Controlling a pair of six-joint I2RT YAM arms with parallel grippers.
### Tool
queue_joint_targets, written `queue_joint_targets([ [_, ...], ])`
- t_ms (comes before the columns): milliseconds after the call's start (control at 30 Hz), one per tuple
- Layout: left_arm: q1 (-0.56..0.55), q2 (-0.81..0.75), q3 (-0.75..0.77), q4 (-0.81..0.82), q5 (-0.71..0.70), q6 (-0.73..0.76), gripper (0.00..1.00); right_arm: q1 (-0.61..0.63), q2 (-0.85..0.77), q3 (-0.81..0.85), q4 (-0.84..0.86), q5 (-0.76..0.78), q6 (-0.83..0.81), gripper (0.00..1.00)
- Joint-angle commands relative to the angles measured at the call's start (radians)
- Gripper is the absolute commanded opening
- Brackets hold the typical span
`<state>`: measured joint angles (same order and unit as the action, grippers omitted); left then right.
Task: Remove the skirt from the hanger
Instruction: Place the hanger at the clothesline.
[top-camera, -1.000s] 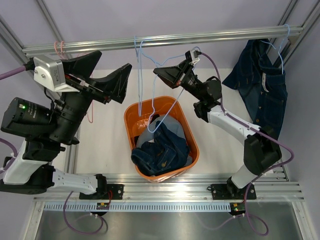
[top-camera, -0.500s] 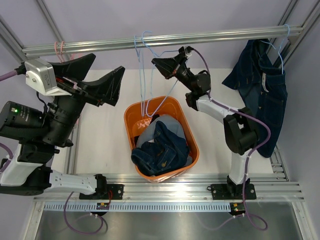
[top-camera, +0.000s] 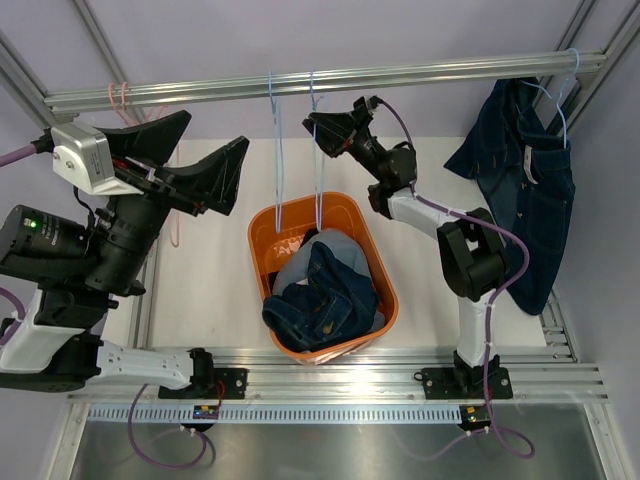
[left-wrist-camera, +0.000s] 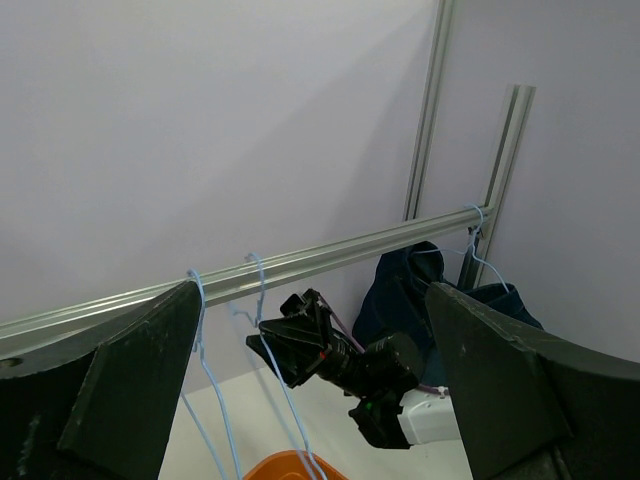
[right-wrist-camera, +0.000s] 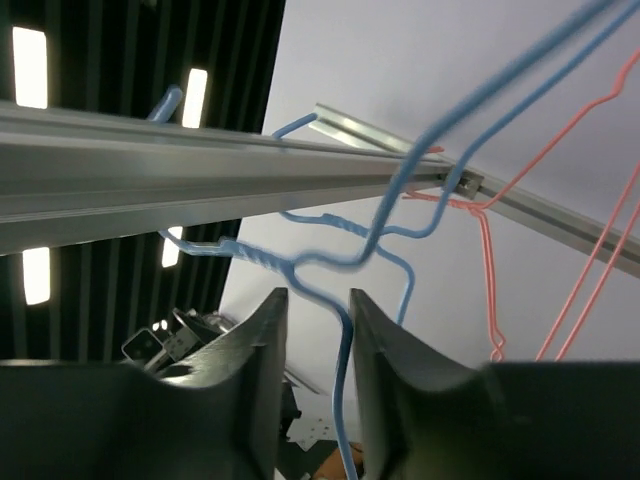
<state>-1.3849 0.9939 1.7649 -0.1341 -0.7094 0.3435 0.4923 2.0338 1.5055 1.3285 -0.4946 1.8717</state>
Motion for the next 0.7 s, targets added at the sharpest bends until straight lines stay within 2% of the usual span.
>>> queue_joint_targets([
  [0,-0.005,-0.009,-0.010,0.022,0.022,0.002,0.99,-0.017,-0.044,-0.066,0.233,0.028,0.011,0.41],
  [200,-0.003,-0.011,-0.022,0.027,0.027,-0.018,0.99,-0.020,-0.118,-0.145,0.201,-0.019,-0.035,0.54],
  [467,-0.003,0.002,-0.022,-0.041,-0.019,-0.066,0.99,-0.040,-0.337,-0.352,0.003,-0.093,-0.250,0.60],
  [567,-0.003,0.005,-0.027,-0.087,-0.042,-0.113,0.99,-0.066,-0.452,-0.393,-0.183,-0.133,-0.382,0.62],
  [600,-0.003,0.008,-0.025,-0.104,-0.051,-0.151,0.99,-0.075,-0.492,-0.401,-0.365,-0.136,-0.431,0.62],
  [667,-0.003,0.017,-0.022,-0.157,-0.059,-0.205,0.99,-0.089,-0.619,-0.378,-0.618,-0.118,-0.654,0.63],
])
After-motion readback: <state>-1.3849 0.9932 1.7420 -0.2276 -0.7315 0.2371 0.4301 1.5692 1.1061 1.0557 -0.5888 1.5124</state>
